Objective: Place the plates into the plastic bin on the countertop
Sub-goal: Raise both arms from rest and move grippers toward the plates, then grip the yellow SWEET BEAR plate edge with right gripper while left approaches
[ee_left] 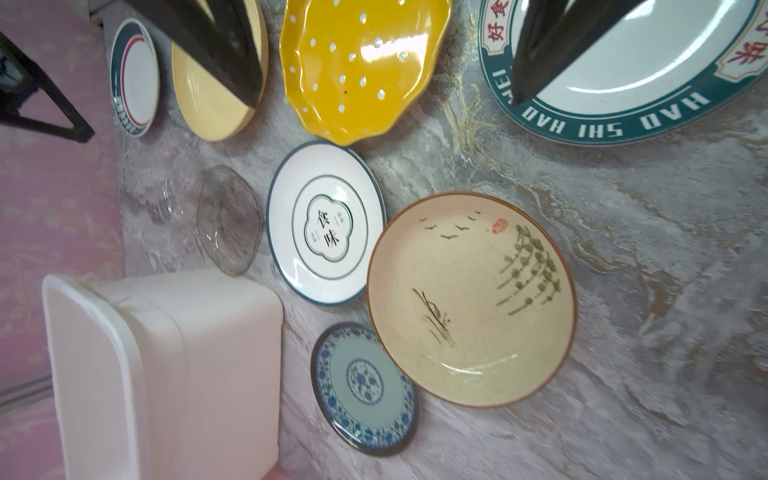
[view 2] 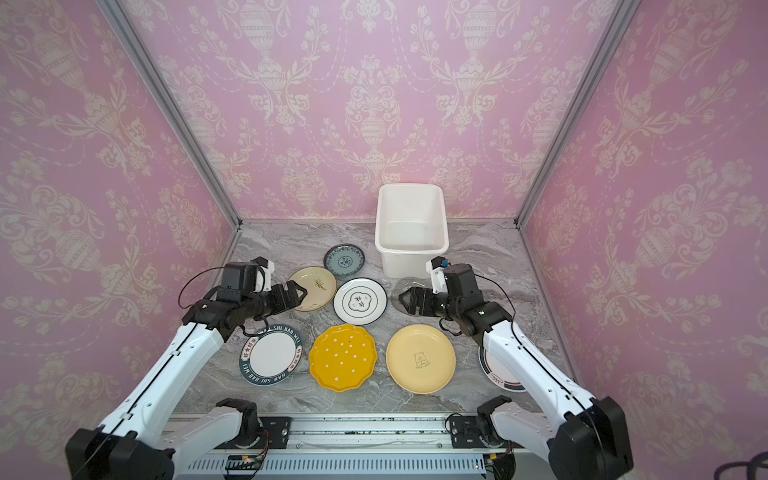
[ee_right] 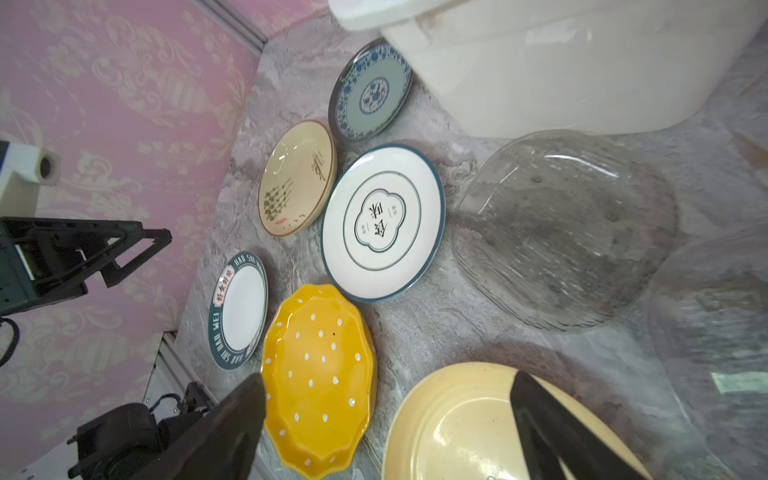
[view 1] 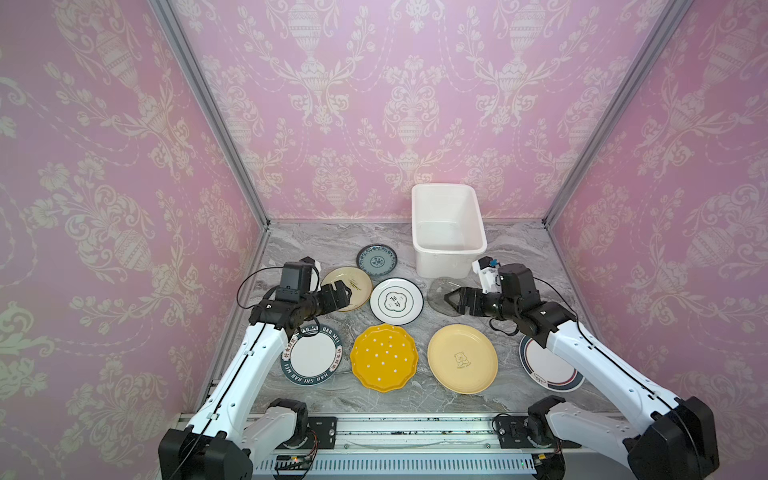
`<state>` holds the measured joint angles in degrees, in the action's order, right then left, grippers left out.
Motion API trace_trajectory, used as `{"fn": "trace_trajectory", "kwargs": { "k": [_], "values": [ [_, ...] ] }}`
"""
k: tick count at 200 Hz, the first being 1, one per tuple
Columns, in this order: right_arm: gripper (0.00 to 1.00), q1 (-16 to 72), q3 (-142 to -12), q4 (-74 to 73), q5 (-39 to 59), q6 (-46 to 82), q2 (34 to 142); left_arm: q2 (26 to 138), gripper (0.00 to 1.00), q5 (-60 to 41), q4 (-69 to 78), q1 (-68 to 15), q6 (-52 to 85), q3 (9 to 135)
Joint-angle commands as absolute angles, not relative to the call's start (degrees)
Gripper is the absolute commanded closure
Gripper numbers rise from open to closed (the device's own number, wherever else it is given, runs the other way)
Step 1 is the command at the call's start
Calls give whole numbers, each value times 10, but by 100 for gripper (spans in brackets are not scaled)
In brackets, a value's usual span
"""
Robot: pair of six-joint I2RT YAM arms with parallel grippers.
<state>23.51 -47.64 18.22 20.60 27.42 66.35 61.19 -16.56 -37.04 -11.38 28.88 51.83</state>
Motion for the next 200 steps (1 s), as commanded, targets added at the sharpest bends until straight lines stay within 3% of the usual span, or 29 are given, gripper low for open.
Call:
{"fn": "trace_trajectory", "kwargs": {
  "k": [1, 89, 140, 200],
  "values": [
    [8, 275, -504, 215, 231, 220, 711, 621, 5, -189, -456, -154, 260, 526],
    [13, 323, -557, 264, 200, 166, 831, 638, 6, -241, -527, -171, 228, 534],
    [13, 301, -513, 319, 127, 204, 760, 684, 7, -272, -496, -194, 185, 594],
    [12, 245, -491, 453, 47, 295, 683, 835, 7, -274, -520, -274, 75, 740]
  ]
}}
